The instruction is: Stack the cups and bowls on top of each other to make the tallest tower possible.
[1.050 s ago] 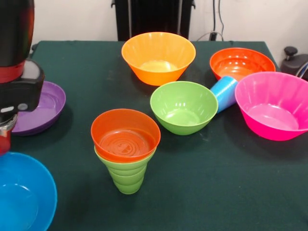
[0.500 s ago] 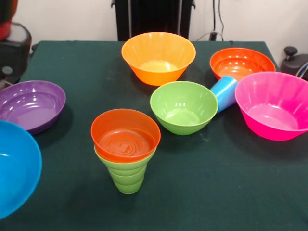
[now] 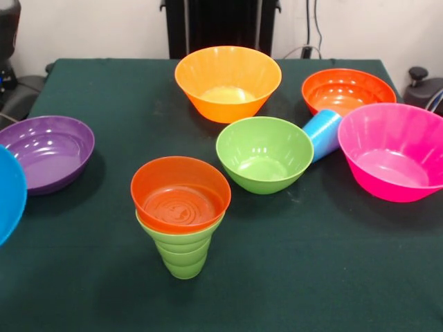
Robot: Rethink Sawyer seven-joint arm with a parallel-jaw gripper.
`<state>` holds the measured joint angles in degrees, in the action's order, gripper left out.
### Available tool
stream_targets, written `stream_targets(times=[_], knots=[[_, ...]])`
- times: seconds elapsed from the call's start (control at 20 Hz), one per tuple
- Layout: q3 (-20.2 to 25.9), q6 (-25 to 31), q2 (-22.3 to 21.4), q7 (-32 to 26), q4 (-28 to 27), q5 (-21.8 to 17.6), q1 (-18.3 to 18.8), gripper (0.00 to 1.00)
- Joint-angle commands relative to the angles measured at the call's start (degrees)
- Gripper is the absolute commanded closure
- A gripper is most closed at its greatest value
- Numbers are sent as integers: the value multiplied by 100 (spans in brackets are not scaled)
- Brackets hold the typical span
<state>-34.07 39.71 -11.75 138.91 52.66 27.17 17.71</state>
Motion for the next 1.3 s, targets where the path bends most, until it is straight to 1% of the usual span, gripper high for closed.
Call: stream_targets(times=[0.05, 0.55, 0.85, 1.05, 1.3], knots=[[945, -5, -396, 19, 695, -107, 14, 100], [835, 697, -638, 206, 406, -52, 24, 100], [737, 1049, -676, 244, 145, -77, 63, 100], [666, 1387, -651, 345, -160, -52, 112, 100], [603, 1658, -648, 524, -396, -1, 102, 100]])
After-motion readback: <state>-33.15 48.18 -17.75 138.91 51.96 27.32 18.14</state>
